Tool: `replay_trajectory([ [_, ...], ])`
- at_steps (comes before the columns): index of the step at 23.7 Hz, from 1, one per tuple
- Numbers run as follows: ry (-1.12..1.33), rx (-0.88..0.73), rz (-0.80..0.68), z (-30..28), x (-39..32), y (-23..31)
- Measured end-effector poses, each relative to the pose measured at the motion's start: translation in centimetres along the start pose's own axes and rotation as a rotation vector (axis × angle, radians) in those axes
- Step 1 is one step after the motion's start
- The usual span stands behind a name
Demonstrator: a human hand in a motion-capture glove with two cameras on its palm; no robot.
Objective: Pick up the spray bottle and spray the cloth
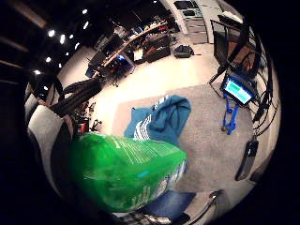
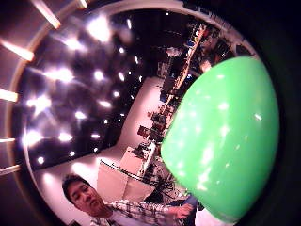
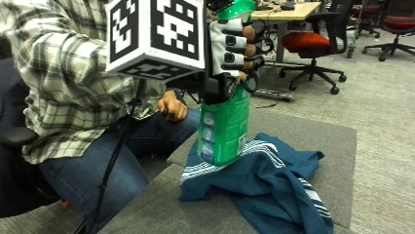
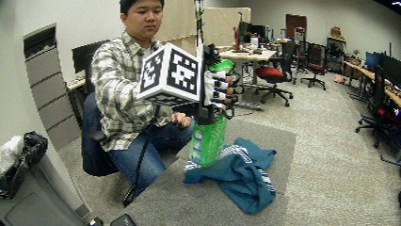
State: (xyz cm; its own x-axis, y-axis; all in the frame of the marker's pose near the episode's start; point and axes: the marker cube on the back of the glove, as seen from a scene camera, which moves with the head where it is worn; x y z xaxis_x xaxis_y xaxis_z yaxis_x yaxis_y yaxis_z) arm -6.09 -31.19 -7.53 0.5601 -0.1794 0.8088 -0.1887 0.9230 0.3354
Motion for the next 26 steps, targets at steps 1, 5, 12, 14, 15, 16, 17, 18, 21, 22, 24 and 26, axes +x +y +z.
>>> replay_trajectory([
  [1,-0.021,0.02,0.005,-0.2,0.1,-0.1],
  [5,-0.055,0.045,0.012,-0.4,0.1,-0.1],
  [12,-0.149,0.012,-0.027,2.9,-2.0,1.0],
  [14,-0.212,-0.017,-0.044,5.2,-3.3,1.8],
  [15,-0.241,-0.032,-0.054,6.3,-4.0,2.2],
  [16,-0.266,-0.048,-0.065,7.4,-4.7,2.6],
  [17,-0.286,-0.065,-0.076,8.6,-5.4,2.9],
  [18,-0.302,-0.081,-0.087,9.7,-6.0,3.3],
  [21,-0.338,-0.127,-0.112,13.2,-7.6,4.5],
  [22,-0.349,-0.139,-0.115,14.1,-8.0,4.8],
  [24,-0.369,-0.158,-0.116,15.5,-8.5,5.5],
  [26,-0.386,-0.18,-0.114,16.7,-8.8,6.2],
])
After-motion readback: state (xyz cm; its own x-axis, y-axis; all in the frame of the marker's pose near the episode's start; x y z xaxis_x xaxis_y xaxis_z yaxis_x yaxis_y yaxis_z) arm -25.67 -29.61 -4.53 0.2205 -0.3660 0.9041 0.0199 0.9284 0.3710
